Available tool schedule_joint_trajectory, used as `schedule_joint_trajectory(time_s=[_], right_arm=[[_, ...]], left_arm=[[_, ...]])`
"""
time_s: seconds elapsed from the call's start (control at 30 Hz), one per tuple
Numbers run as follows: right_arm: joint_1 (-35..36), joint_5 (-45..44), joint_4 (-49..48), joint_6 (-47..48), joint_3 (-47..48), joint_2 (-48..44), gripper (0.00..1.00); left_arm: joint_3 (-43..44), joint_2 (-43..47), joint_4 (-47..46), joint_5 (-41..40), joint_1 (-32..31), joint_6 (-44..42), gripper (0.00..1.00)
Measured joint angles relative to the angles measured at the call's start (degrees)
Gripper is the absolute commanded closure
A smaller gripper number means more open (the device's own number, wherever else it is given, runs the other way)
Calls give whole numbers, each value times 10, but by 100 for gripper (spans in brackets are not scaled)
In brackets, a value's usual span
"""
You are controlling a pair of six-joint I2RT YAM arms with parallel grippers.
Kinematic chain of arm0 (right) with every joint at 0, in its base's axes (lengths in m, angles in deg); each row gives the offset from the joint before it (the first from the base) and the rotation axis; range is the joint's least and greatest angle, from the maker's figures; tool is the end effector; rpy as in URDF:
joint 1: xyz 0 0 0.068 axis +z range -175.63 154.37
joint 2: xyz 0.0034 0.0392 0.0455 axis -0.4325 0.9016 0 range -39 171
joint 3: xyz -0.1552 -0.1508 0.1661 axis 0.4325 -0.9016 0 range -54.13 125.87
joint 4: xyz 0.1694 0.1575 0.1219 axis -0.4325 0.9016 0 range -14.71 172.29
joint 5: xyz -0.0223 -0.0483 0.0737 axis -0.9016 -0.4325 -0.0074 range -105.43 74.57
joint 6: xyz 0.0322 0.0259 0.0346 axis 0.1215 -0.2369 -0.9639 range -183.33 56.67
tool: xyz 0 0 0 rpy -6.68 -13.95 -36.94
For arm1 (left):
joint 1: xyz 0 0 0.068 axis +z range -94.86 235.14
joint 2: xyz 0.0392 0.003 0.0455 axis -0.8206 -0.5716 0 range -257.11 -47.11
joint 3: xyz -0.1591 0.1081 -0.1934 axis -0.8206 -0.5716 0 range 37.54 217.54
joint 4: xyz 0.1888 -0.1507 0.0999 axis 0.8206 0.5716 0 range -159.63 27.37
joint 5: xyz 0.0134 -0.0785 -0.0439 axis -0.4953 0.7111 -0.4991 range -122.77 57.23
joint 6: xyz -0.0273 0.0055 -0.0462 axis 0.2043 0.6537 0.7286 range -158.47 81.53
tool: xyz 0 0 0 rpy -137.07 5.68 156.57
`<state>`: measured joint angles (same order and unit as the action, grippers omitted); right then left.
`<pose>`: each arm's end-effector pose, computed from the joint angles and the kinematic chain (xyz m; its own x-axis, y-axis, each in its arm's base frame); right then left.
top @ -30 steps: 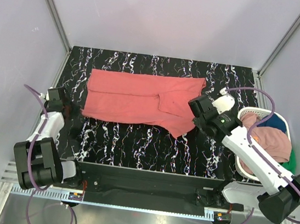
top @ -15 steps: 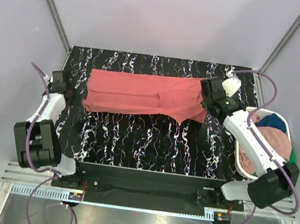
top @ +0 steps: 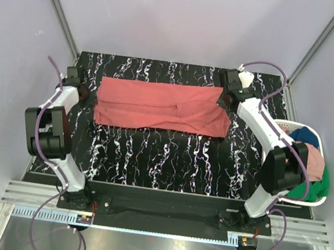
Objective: Fold and stack the t-shirts
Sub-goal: Fold the tshirt
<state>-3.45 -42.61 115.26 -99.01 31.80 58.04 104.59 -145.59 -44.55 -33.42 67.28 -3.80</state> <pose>0.3494 0.1247 0.3050 -0.6261 0.3052 -0.7175 0.3633 0.9284 0.0779 0.3516 0.0761 0.2066 -0.5475 -0.6995 -0.4592 -0.6417 0.7032 -0.3061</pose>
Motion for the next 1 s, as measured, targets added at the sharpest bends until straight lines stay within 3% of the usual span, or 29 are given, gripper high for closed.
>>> schedule_joint_trajectory(time_s=[0.33, 1.0], right_arm=[[-19, 14, 0, 34, 85, 103, 100], [-32, 15, 25, 67, 194, 163, 100]], left_arm=[[87, -80, 21, -18, -9, -12, 100], [144, -125, 49, -62, -27, -17, 100]])
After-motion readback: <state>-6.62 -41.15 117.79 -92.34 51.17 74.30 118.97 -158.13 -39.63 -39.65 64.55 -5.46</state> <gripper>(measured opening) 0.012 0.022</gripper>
